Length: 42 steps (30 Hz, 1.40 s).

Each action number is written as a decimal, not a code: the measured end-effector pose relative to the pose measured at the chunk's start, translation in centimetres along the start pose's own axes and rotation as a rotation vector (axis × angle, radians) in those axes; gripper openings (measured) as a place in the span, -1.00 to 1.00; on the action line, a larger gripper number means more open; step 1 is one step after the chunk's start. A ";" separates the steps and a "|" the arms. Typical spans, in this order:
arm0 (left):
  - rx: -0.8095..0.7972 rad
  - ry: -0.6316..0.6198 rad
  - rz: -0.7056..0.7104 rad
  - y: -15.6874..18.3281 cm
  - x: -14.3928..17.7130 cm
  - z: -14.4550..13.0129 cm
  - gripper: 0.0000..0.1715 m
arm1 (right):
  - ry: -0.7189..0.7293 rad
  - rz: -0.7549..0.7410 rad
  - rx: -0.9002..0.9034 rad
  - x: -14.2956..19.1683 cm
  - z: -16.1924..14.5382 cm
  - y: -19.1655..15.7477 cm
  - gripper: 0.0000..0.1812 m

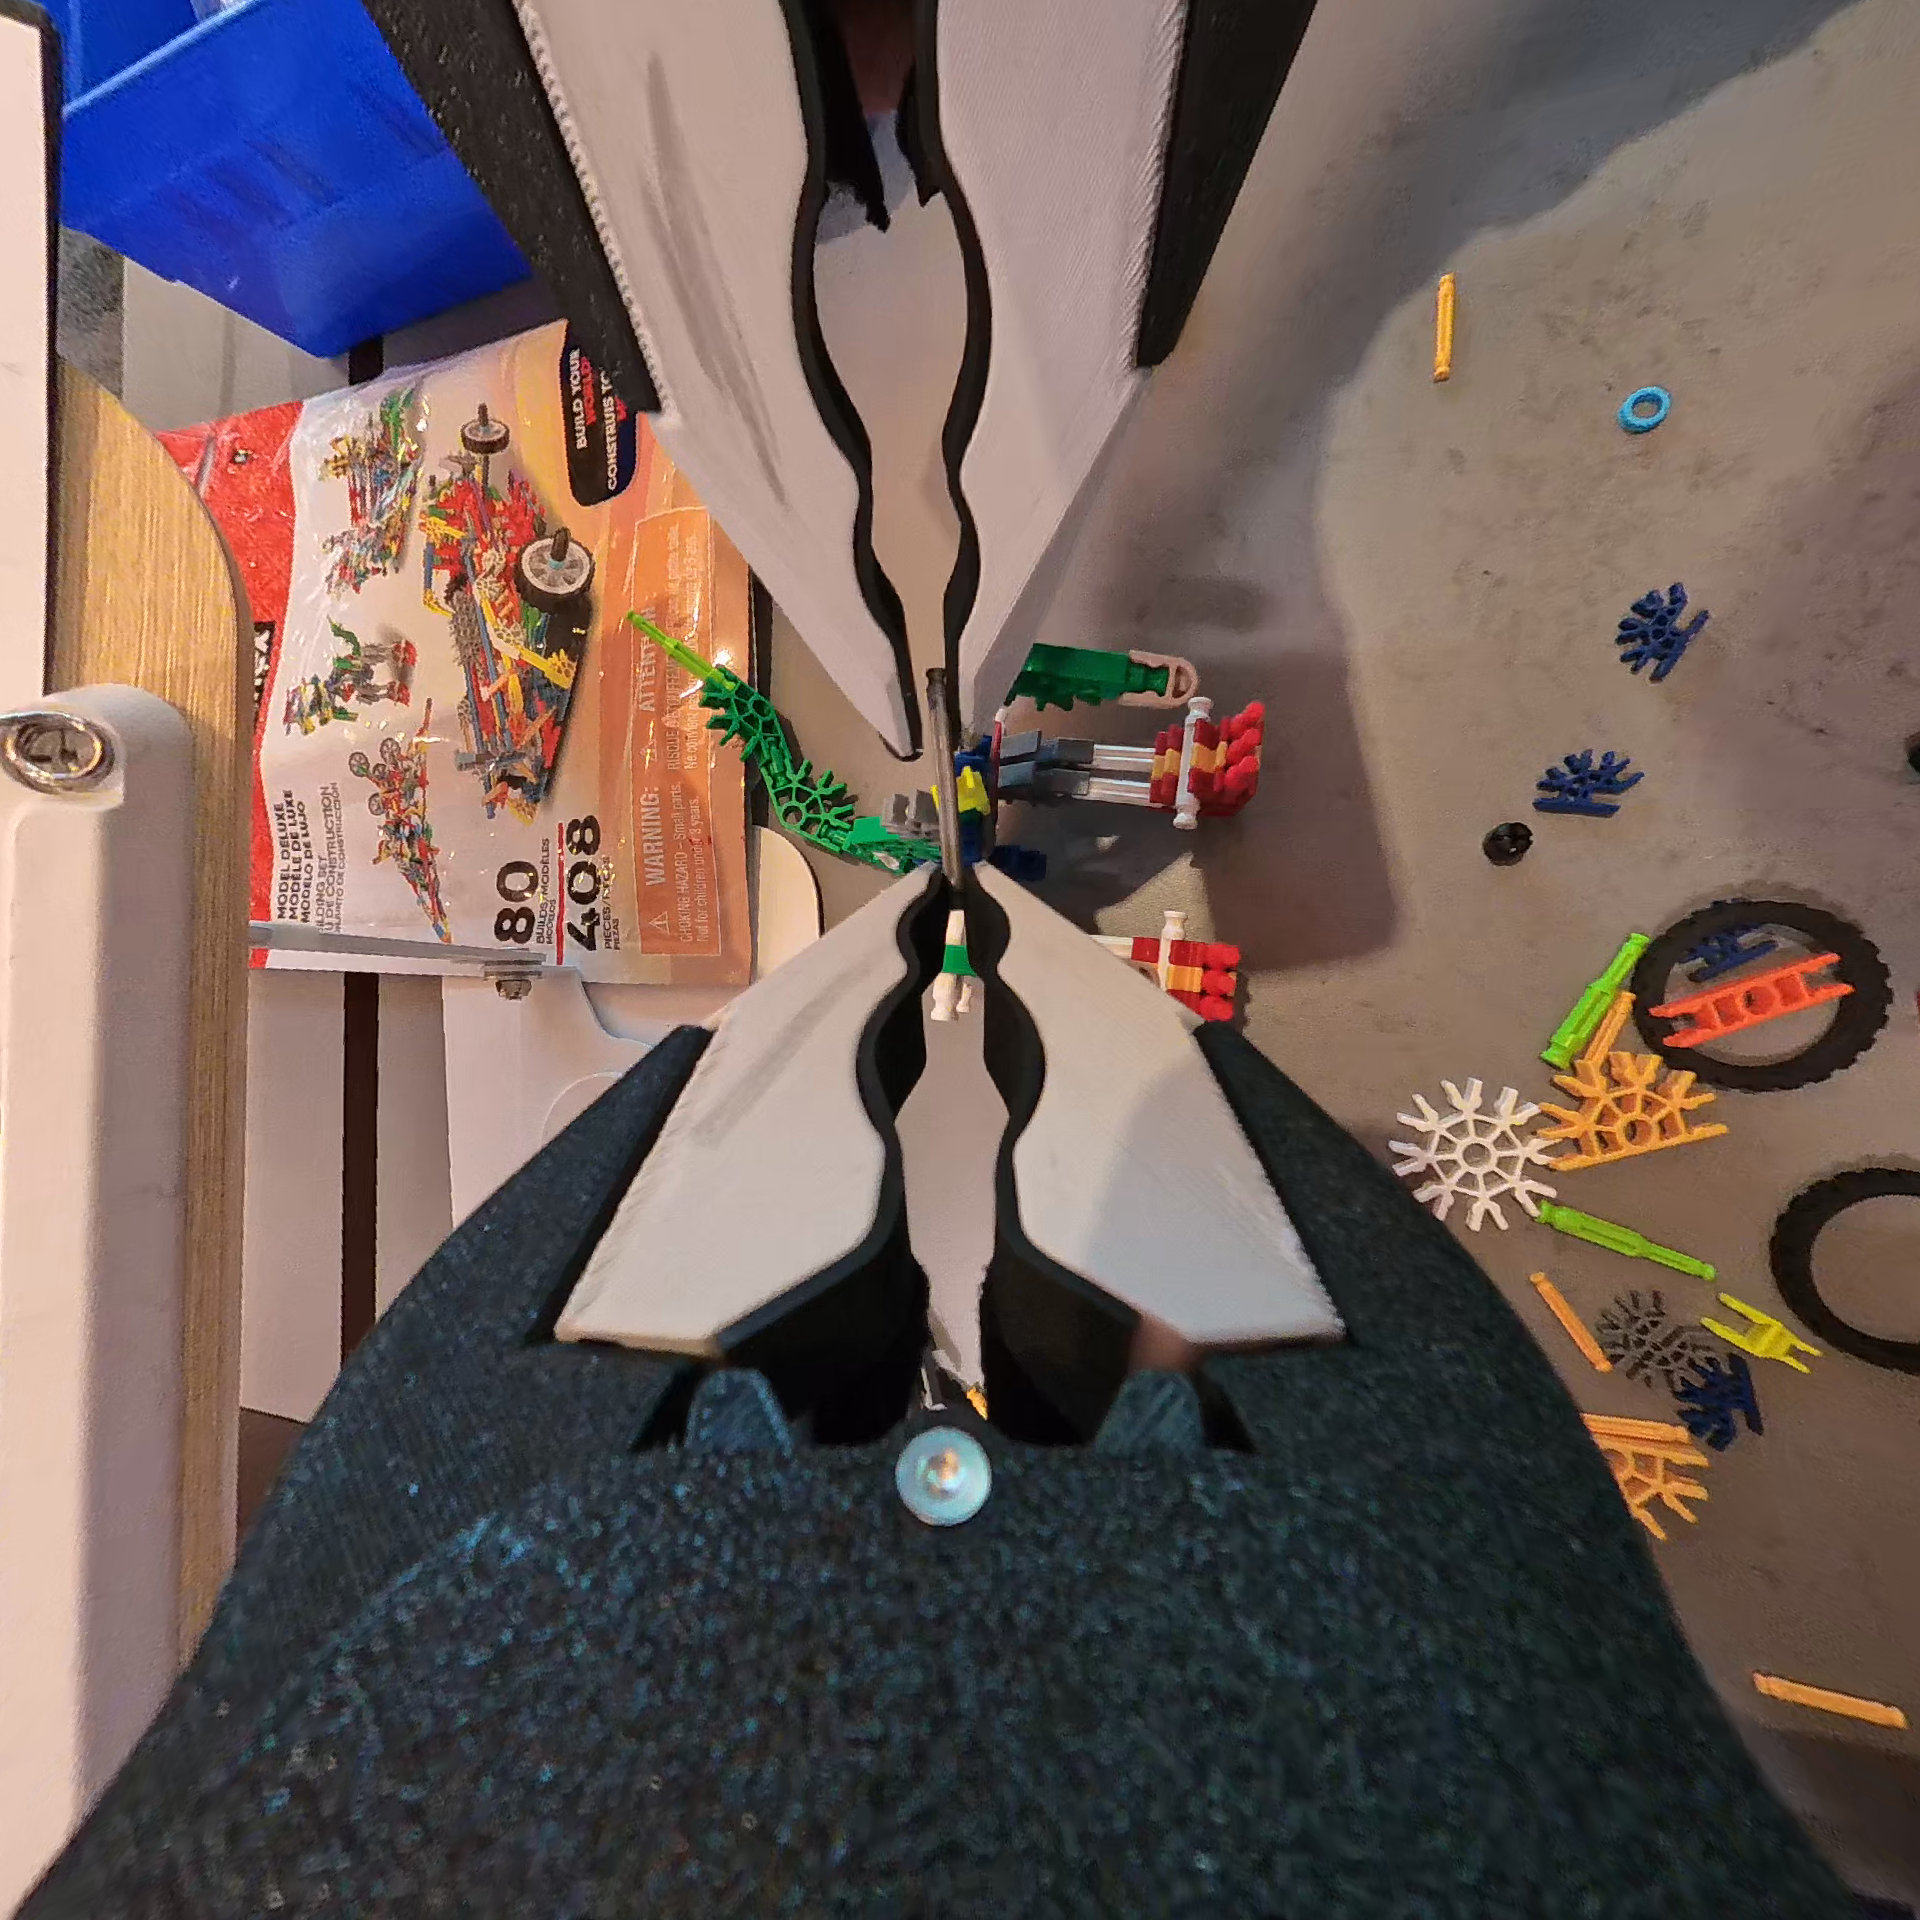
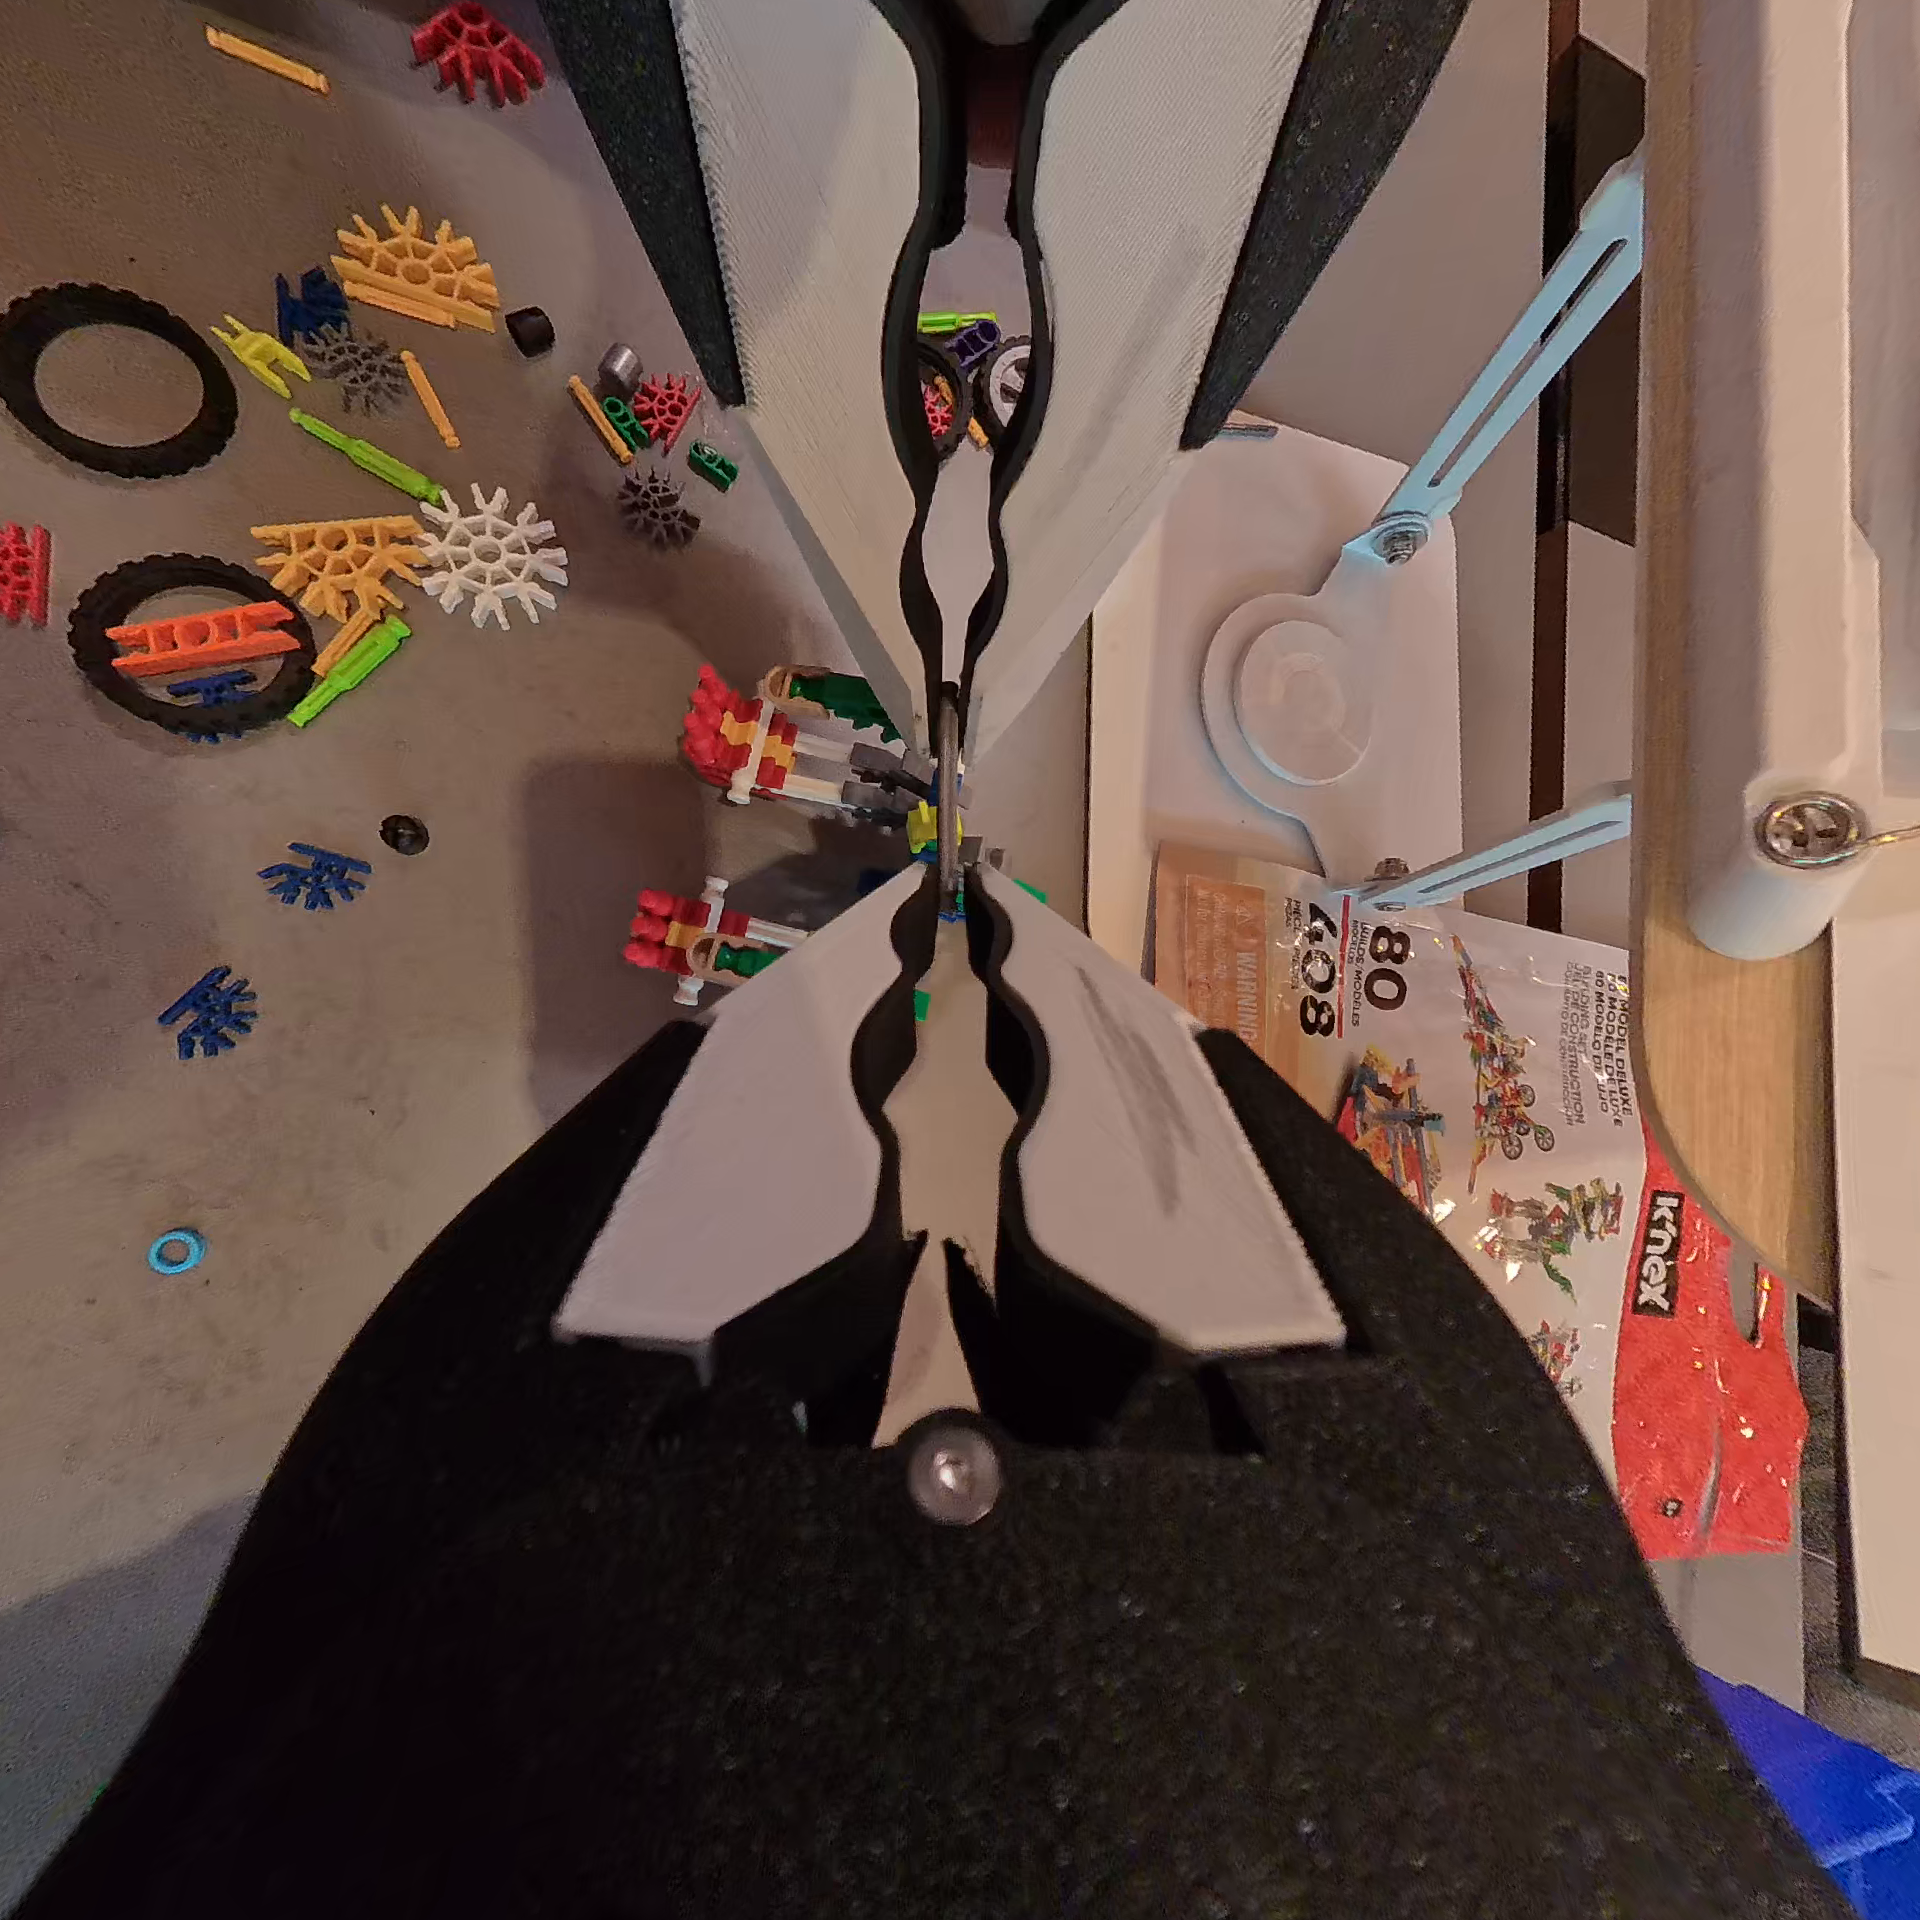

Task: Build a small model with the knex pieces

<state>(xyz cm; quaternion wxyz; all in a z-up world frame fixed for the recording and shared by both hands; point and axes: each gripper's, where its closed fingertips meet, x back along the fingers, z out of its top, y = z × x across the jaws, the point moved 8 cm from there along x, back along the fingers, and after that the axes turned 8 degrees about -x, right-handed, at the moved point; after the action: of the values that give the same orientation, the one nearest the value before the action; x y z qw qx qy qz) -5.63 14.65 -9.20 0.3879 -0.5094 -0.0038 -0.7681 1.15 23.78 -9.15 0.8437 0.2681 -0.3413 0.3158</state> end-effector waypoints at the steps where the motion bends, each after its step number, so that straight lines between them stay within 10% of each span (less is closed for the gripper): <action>1: 0.001 -0.001 -0.002 0.0 0.0 0.0 -1.00 | 0.002 0.002 0.000 0.0 0.0 0.0 -0.97; 42: -0.032 -0.010 0.027 0.3 0.1 0.7 -0.99 | -0.006 0.018 0.007 -0.3 -0.1 -0.2 -0.98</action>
<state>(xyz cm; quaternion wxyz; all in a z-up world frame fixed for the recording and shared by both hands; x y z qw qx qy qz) -4.93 14.70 -8.92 0.3900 -0.5192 0.0135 -0.7604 1.17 23.65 -9.50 0.8389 0.2689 -0.3452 0.3237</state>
